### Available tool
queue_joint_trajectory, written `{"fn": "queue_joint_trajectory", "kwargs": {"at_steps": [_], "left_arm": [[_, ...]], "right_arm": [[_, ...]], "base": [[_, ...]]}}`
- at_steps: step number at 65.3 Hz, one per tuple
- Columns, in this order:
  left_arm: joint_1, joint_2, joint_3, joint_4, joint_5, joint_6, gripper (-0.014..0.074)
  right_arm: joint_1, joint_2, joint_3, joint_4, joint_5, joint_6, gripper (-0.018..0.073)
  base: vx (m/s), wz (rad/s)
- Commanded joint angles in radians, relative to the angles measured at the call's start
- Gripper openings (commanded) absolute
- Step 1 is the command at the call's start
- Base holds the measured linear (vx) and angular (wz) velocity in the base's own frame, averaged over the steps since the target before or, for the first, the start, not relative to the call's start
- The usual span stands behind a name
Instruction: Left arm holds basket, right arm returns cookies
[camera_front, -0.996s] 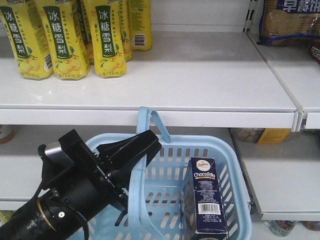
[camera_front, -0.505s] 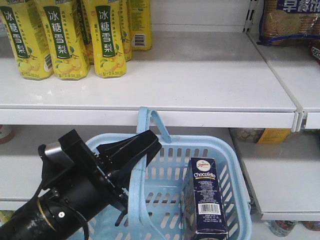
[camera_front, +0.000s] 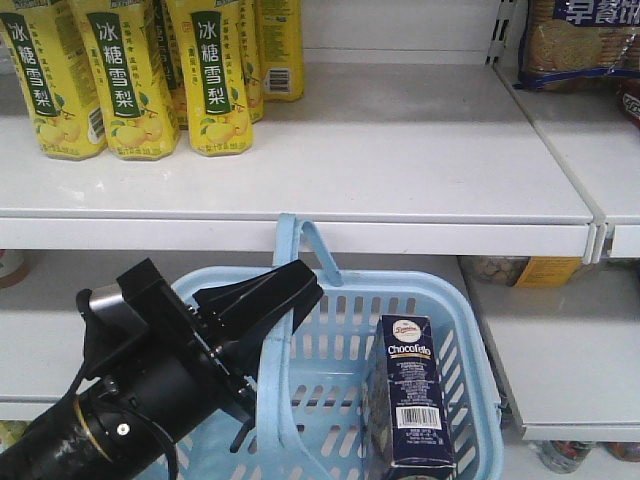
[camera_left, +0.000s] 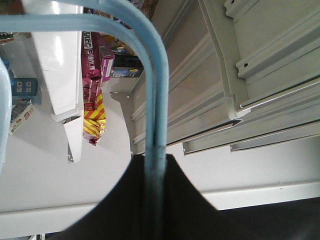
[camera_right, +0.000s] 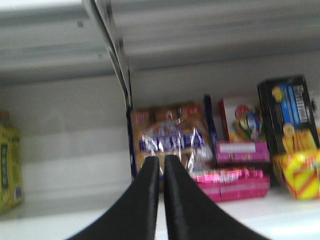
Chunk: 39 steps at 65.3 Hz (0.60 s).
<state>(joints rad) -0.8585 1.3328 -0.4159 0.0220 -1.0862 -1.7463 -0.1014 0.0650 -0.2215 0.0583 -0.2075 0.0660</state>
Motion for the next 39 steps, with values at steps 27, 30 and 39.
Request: {"fn": "queue_joint_trajectory", "kwargs": {"at_steps": [27, 30, 39], "left_arm": [[0.002, -0.031, -0.028, -0.041, -0.174, 0.007, -0.0003], [0.002, -0.031, -0.028, -0.041, -0.174, 0.007, -0.0003], [0.002, -0.031, -0.028, -0.041, -0.174, 0.007, -0.0003]], "right_arm": [[0.001, 0.346, -0.513, -0.007, 0.180, -0.006, 0.0008], [0.001, 0.373, -0.560, -0.007, 0.217, -0.007, 0.0018], [0.001, 0.443, -0.672, -0.007, 0.326, -0.012, 0.0081]], "base": [[0.00, 0.00], [0.00, 0.00], [0.00, 0.00]]}}
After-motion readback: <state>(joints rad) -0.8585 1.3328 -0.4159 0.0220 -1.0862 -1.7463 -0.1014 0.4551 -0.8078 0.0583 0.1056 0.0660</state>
